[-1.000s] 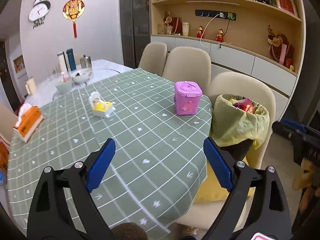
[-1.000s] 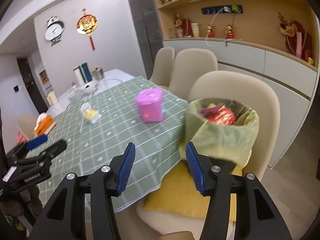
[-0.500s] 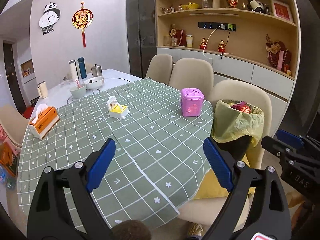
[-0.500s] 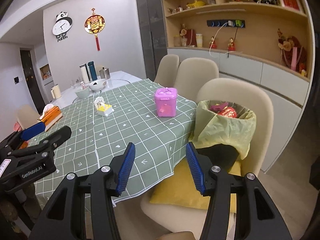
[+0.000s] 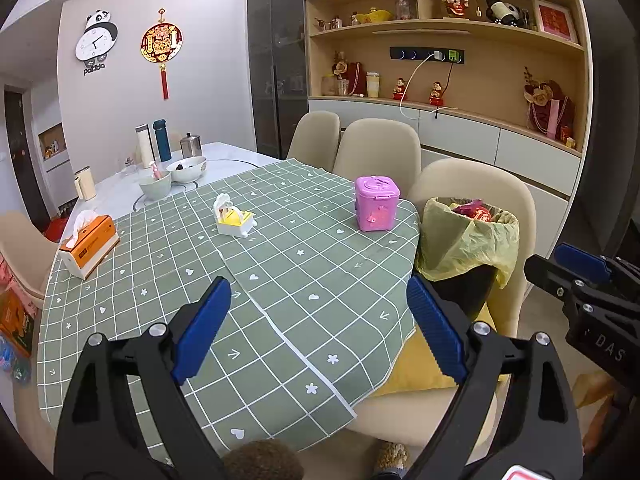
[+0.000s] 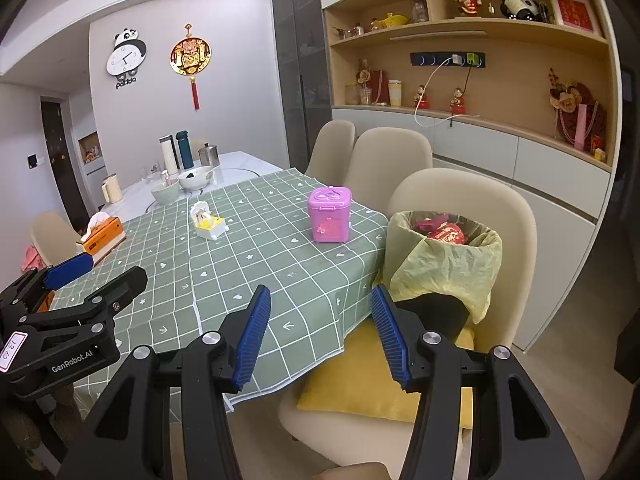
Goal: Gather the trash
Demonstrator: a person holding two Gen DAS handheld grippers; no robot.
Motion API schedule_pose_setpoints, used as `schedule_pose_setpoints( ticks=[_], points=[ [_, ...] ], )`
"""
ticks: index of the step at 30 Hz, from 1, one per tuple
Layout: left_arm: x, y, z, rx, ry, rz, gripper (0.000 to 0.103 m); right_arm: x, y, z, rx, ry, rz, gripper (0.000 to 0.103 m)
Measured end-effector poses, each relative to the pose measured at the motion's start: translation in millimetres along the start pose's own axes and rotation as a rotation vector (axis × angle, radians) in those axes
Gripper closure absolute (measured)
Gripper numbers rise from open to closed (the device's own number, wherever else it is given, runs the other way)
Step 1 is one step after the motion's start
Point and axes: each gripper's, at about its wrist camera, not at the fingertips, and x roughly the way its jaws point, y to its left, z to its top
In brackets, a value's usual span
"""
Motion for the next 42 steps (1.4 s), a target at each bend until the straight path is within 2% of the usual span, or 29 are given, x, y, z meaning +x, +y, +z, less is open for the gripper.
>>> schedule_pose_setpoints(
  ticks=[42],
  points=[
    [-1.2,-2.9,-4.7,0.011,-0.001,-0.002,0.018,0.7,-3.2,-2.3,0.006,-0.001,0.0,0.053]
  ],
)
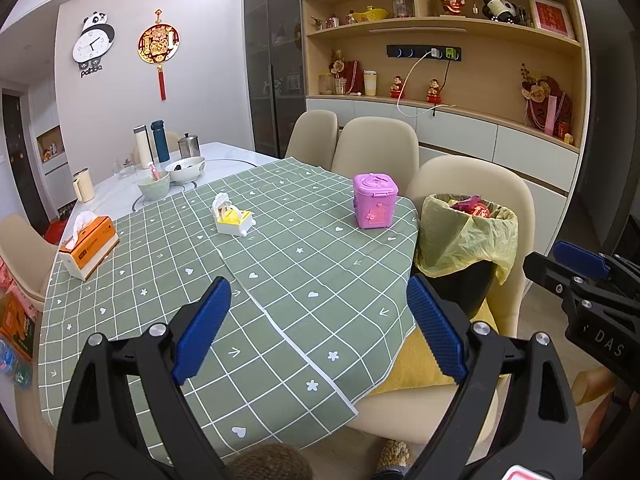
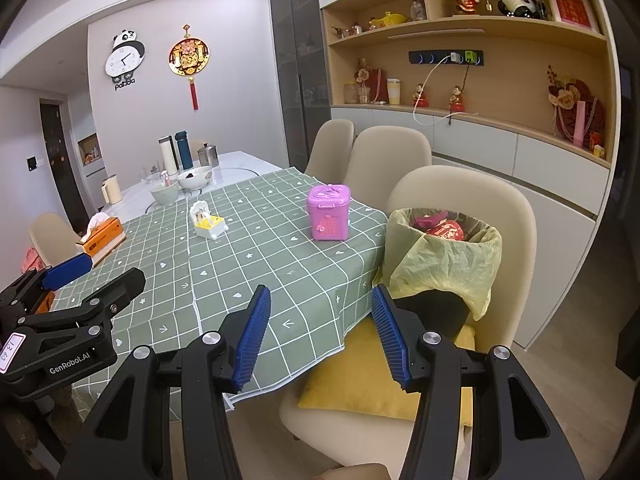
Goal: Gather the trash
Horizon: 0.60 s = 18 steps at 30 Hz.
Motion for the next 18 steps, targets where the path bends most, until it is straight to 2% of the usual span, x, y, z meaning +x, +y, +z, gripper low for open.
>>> schedule_pose_setpoints(
  ticks=[18],
  points=[
    [8.2,4.3,-0.7,0.024,0.004,-0.023,0.018,3.9,8.4,-2.1,0.014,0.01,-0.028,0.053]
  ],
)
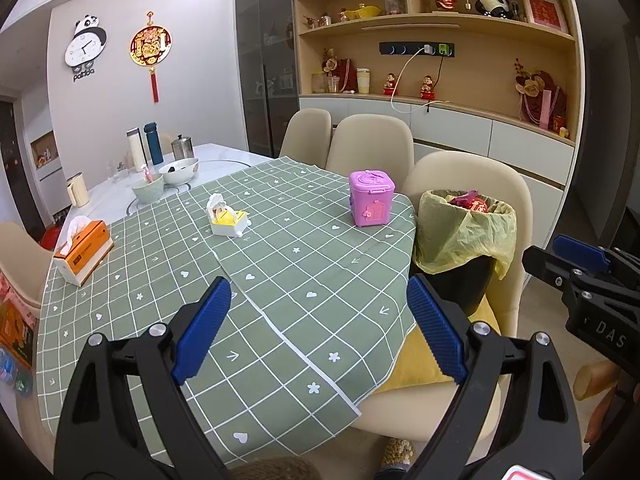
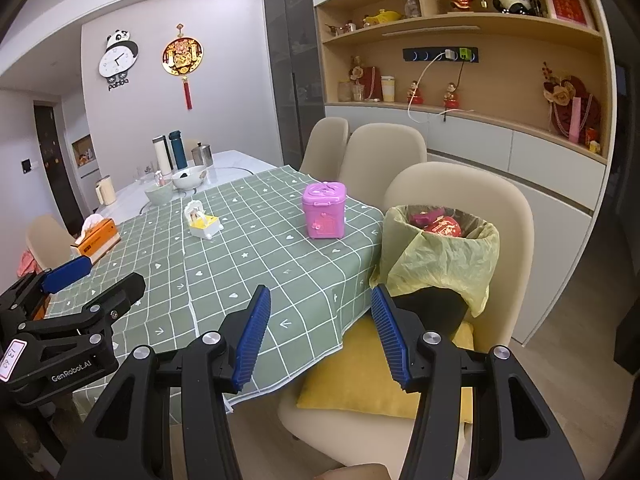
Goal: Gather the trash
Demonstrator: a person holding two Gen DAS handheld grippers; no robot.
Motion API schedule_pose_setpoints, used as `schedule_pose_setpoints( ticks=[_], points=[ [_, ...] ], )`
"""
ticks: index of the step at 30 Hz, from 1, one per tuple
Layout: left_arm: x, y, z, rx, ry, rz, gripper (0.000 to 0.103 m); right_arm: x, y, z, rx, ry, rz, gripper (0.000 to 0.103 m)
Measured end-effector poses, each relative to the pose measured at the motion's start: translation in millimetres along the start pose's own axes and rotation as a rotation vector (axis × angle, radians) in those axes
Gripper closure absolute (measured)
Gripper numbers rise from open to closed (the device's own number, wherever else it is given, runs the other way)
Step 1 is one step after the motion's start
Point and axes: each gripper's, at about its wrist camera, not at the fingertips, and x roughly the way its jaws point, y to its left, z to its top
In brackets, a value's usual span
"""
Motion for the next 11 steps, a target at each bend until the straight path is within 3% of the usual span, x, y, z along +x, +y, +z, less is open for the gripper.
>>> schedule_pose_setpoints(
  ticks=[7,9,11],
  points=[
    [28.5,21.2,1.2,-0.082,0.073,-0.025,0.018,16.3,5.8,7.9,0.005,0.051,-0.004,0.053],
    [58.2,48.6,-0.9,-0.155,0.129,0.017,0.018,32.2,8.1,14.8,-0.005,0.08,0.014,0.051],
    [105.2,95.5,-4.6,-0.232,0.201,0.113,0.018,58.6,13.6,21.5,-0.035,0.119,0.041,0.049]
  ],
)
